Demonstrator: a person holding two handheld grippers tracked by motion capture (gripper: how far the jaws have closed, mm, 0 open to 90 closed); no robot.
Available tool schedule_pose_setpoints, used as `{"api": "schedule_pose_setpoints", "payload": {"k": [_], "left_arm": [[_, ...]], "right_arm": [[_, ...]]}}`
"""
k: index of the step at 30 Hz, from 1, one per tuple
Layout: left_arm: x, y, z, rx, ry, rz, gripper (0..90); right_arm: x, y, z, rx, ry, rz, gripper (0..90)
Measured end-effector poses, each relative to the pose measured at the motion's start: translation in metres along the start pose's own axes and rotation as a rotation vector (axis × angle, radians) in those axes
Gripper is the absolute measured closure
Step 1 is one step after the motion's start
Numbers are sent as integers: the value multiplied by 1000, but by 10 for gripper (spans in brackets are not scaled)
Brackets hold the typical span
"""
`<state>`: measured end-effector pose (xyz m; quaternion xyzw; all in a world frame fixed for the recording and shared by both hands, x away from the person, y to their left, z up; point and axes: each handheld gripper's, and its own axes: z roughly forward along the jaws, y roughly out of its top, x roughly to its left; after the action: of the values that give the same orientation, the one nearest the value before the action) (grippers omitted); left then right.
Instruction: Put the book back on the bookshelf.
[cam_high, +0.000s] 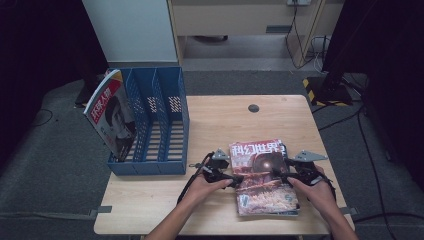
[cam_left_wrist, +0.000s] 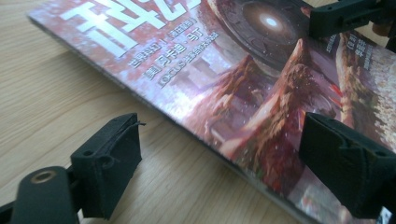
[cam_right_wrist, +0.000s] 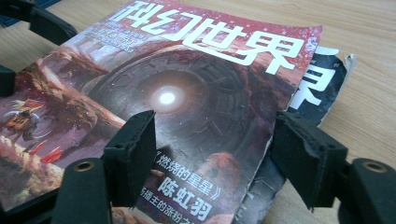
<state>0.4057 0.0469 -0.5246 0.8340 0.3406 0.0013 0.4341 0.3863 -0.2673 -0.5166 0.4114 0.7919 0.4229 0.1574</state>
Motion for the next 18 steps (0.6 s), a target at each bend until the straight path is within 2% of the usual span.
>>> {"api": "schedule_pose_setpoints", "payload": {"k": [3, 8, 12, 15, 18], "left_arm": [[0, 3, 5, 8, -8, 2, 110], [3, 8, 13, 25, -40, -31, 88], [8, 10, 19, 12, -57, -56, 74], [8, 12, 19, 20, -49, -72, 88], [7, 15, 13, 3, -24, -87, 159]], "right_arm": [[0, 0, 1, 3, 3, -1, 283], [0, 0, 1, 1, 12, -6, 258], [0, 1, 2, 3, 17, -7, 230], [1, 1, 3, 4, 14, -12, 214], [2, 1, 3, 3, 11, -10, 230]]}}
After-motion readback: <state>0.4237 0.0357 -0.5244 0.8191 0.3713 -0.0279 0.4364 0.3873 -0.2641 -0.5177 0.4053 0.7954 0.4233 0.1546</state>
